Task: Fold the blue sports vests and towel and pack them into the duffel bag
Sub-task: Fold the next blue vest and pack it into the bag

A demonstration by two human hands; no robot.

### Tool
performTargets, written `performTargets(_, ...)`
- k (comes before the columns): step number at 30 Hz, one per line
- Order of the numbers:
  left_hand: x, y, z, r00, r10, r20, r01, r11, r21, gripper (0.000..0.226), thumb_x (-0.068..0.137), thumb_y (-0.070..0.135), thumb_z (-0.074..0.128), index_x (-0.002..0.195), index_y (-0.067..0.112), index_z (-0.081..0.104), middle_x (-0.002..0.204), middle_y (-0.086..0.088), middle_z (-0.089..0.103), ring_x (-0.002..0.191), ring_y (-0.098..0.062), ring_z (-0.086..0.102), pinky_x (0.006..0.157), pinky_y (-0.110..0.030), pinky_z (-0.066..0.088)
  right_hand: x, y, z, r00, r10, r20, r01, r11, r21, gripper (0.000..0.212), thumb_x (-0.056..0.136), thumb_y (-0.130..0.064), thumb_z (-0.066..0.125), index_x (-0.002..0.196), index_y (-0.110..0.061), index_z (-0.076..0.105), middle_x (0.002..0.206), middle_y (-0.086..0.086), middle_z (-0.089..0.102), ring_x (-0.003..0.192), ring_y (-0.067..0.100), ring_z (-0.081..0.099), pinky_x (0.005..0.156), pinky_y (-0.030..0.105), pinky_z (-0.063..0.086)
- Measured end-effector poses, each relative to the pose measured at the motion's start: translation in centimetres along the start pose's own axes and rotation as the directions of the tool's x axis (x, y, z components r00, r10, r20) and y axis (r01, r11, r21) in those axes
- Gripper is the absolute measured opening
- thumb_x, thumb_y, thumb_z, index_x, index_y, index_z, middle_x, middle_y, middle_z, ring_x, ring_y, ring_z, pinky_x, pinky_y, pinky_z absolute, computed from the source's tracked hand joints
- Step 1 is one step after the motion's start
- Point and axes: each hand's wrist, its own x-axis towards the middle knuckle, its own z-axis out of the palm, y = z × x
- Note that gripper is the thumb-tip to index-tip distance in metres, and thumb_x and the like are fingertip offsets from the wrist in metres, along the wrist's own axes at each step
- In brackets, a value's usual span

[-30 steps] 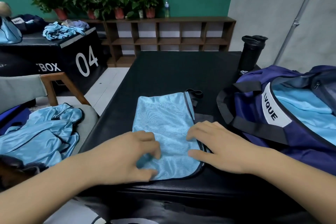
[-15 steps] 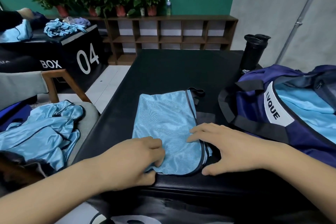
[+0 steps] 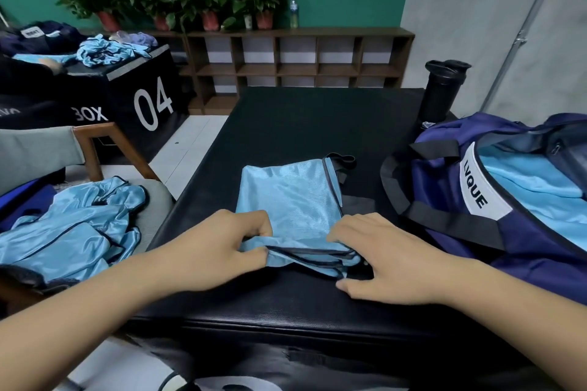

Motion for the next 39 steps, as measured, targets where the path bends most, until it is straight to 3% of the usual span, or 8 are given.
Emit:
performTargets(4, 0.1, 0.2, -0.8, 0.997, -0.077, -0.004, 0.075, 0.984, -0.164, 0.012, 0.092, 0.026, 0.061, 0.083, 0.020, 0.055, 0.071, -0.010, 0.050, 0.064, -0.016, 0.040, 0.063, -0.037, 0.036, 0.5, -0.8, -0.5, 0.998, 0.021, -0.054, -0.020, 1.000, 0.006, 0.022, 0.087, -0.036, 0.061, 0.098, -0.034, 0.041, 0.088, -0.013, 0.051, 0.089, 0.011, 0.046, 0.089, 0.015, 0.036)
performTargets(8, 0.4, -0.4, -1.6, 0.981, -0.190, 0.046, 0.193, 0.903, -0.383, 0.023, 0.086, 0.033, 0.061, 0.087, 0.012, 0.052, 0.084, -0.005, 0.044, 0.075, -0.030, 0.031, 0.067, -0.050, 0.029, 0.7, -1.0, -0.6, 0.983, 0.177, -0.047, -0.151, 0.929, 0.339, 0.015, 0.089, -0.027, 0.060, 0.099, -0.017, 0.057, 0.081, 0.001, 0.062, 0.076, 0.019, 0.055, 0.073, 0.046, 0.052)
performTargets(11, 1.0, -0.5, -2.1, 0.974, -0.224, 0.047, 0.215, 0.824, -0.525, 0.016, 0.093, 0.024, 0.064, 0.087, 0.010, 0.057, 0.086, -0.004, 0.054, 0.078, -0.022, 0.044, 0.071, -0.037, 0.034, 1.4, -0.9, -0.8, 0.962, 0.269, -0.055, -0.202, 0.829, 0.522, 0.016, 0.094, -0.020, 0.066, 0.093, -0.010, 0.053, 0.084, 0.008, 0.059, 0.070, 0.015, 0.047, 0.068, 0.042, 0.045)
performTargets(14, 2.5, -1.1, -2.4, 0.955, -0.296, -0.030, 0.238, 0.820, -0.520, 0.018, 0.099, 0.018, 0.064, 0.082, 0.016, 0.061, 0.074, 0.000, 0.053, 0.064, -0.013, 0.045, 0.057, -0.026, 0.034, 2.4, -0.7, -0.9, 0.916, 0.398, -0.051, -0.276, 0.718, 0.639, 0.004, 0.098, -0.024, 0.069, 0.100, -0.025, 0.066, 0.093, -0.006, 0.070, 0.081, 0.006, 0.062, 0.081, 0.038, 0.051)
performTargets(23, 7.6, -5.7, -1.3, 0.884, -0.360, -0.299, 0.290, 0.923, -0.253, 0.011, 0.094, 0.034, 0.073, 0.086, 0.026, 0.075, 0.090, 0.016, 0.076, 0.087, -0.004, 0.070, 0.079, -0.028, 0.055, 4.4, -0.1, 0.1, 0.775, 0.631, -0.046, -0.407, 0.553, 0.727, 0.022, 0.102, -0.042, 0.065, 0.123, -0.045, 0.063, 0.109, -0.016, 0.070, 0.106, 0.002, 0.065, 0.087, 0.023, 0.047)
performTargets(27, 8.5, -7.5, -0.8, 0.895, -0.290, -0.338, 0.288, 0.956, -0.056, 0.013, 0.098, 0.035, 0.073, 0.086, 0.029, 0.071, 0.080, 0.010, 0.074, 0.070, -0.003, 0.065, 0.064, -0.023, 0.047, 3.7, -0.8, 0.2, 0.811, 0.552, -0.194, -0.366, 0.737, 0.569, 0.033, 0.100, -0.060, 0.060, 0.127, -0.042, 0.054, 0.122, -0.025, 0.056, 0.105, -0.009, 0.057, 0.094, 0.024, 0.046)
performTargets(32, 8.6, -6.9, -1.3, 0.894, -0.218, -0.392, 0.254, 0.966, 0.042, 0.024, 0.104, 0.049, 0.062, 0.090, 0.029, 0.063, 0.078, 0.006, 0.071, 0.073, -0.010, 0.065, 0.069, -0.033, 0.053, 3.0, -2.6, -0.2, 0.897, 0.224, -0.380, -0.210, 0.975, 0.077, 0.050, 0.086, -0.078, 0.059, 0.108, -0.034, 0.052, 0.110, -0.017, 0.040, 0.102, 0.010, 0.045, 0.089, 0.028, 0.040)
performTargets(39, 6.4, -4.8, -1.8, 0.961, 0.030, -0.274, 0.035, 0.973, 0.229, 0.025, 0.090, 0.050, 0.079, 0.099, 0.039, 0.059, 0.096, 0.013, 0.058, 0.090, -0.006, 0.060, 0.079, -0.030, 0.053, 3.8, -2.4, 0.1, 0.921, 0.173, -0.348, -0.209, 0.976, -0.068, 0.022, 0.106, -0.038, 0.051, 0.089, -0.024, 0.048, 0.083, -0.010, 0.049, 0.079, 0.020, 0.047, 0.080, 0.044, 0.045)
